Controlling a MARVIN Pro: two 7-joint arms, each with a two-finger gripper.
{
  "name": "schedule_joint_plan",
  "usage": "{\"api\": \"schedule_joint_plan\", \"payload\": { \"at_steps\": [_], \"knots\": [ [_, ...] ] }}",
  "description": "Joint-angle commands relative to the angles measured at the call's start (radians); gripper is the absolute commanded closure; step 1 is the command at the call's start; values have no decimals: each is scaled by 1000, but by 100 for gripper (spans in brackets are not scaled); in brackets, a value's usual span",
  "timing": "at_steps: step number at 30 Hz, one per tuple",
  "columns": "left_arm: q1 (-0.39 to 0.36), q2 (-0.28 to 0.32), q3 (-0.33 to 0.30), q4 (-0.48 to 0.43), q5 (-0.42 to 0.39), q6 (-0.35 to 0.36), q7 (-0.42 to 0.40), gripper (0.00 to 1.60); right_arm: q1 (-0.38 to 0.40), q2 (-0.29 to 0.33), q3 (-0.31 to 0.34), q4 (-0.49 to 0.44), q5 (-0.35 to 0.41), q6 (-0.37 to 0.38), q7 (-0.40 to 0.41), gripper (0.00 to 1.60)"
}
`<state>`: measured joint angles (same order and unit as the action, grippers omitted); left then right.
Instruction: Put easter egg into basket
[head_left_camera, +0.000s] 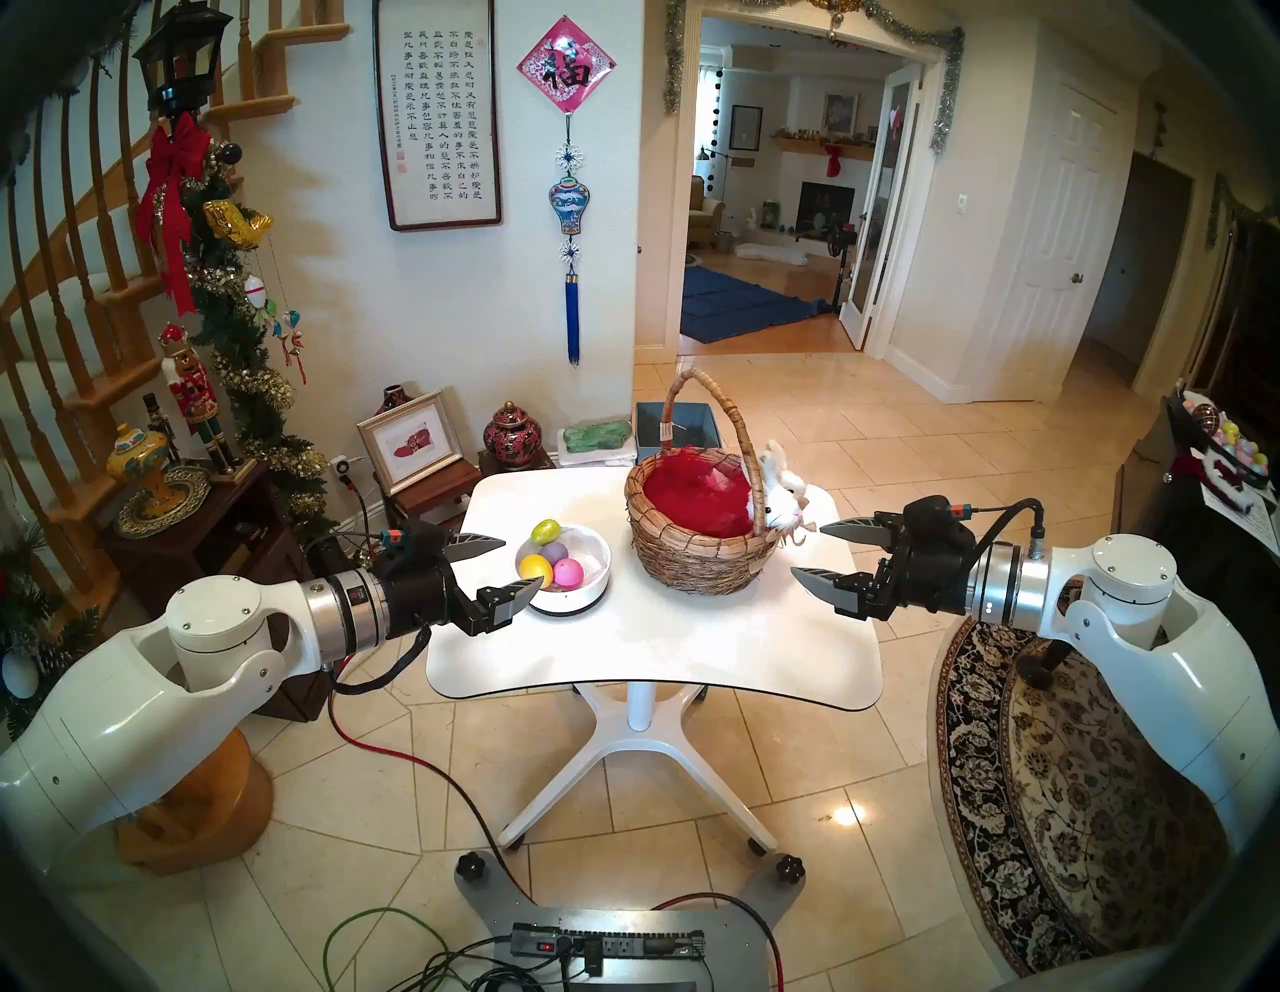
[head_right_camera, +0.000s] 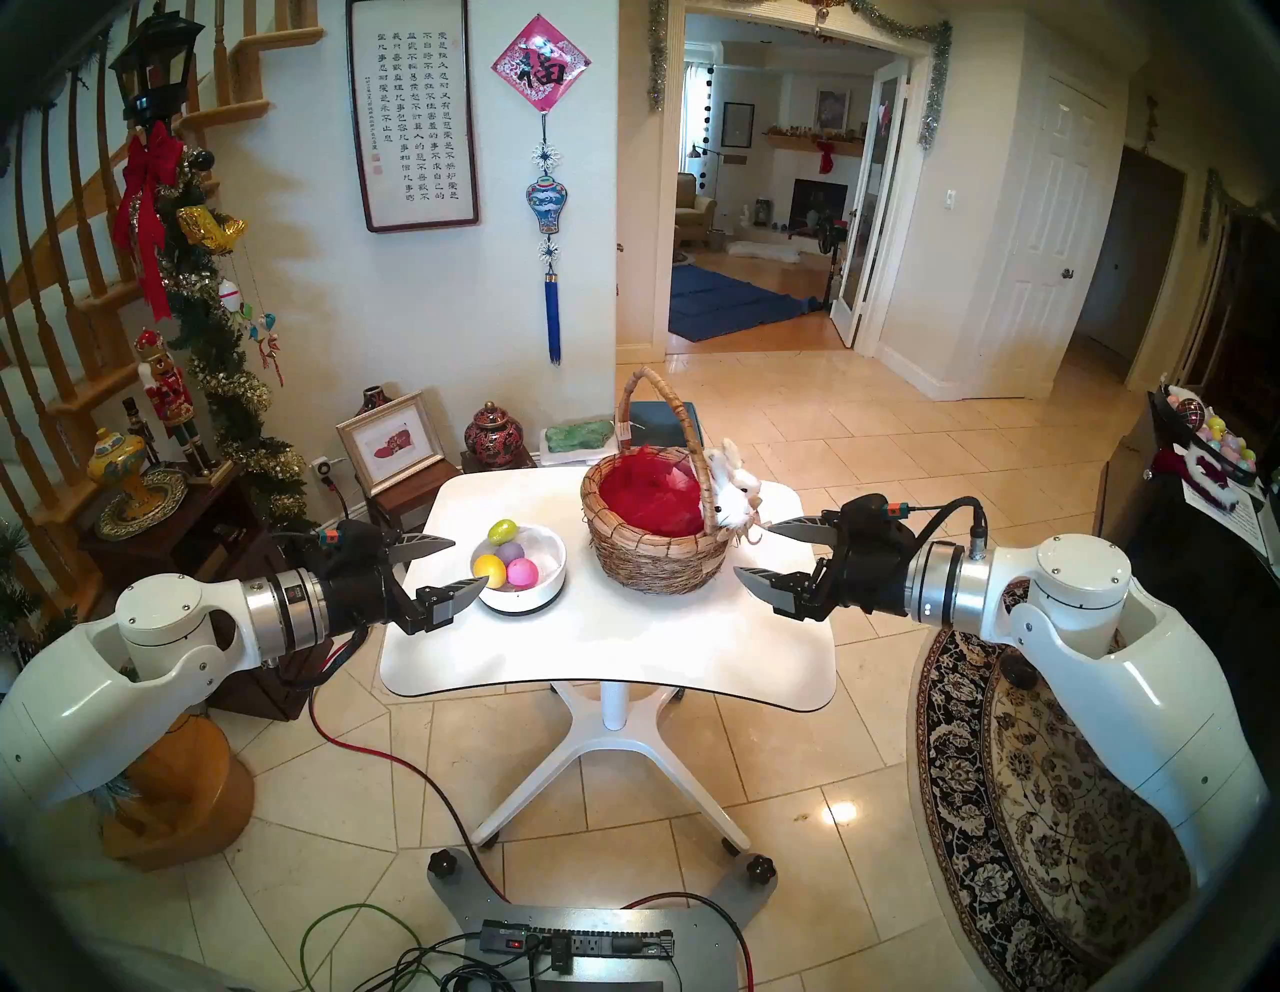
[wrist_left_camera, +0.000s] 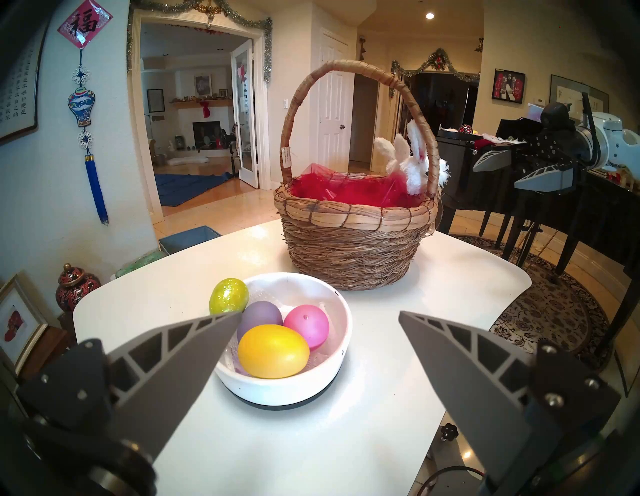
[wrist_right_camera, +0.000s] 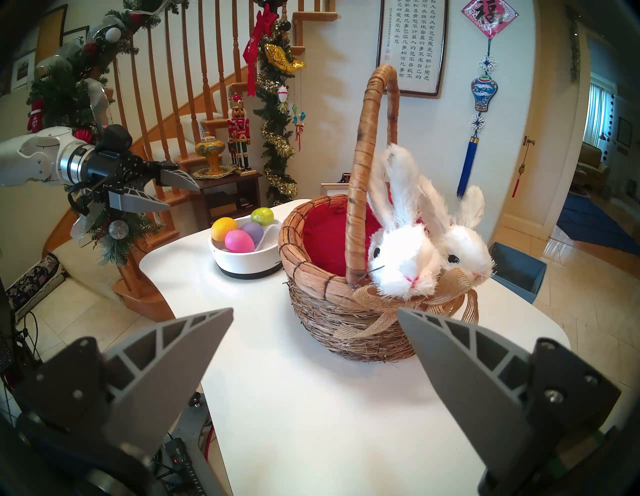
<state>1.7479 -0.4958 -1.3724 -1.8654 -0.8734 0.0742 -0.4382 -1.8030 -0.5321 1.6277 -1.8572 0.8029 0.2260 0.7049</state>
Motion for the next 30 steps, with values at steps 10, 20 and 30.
{"api": "schedule_joint_plan", "payload": {
  "at_steps": [10, 20, 30],
  "knots": [
    [-5, 2, -6, -2, -1, -2, -1, 0, 1, 2, 8, -1, 1, -1, -1, 0],
    [-5, 2, -5, -2, -1, -2, -1, 0, 1, 2, 8, -1, 1, -1, -1, 0],
    [-48, -4, 25, 3, 27, 26, 1, 0, 1, 2, 7, -1, 1, -1, -1, 0]
  ]
}}
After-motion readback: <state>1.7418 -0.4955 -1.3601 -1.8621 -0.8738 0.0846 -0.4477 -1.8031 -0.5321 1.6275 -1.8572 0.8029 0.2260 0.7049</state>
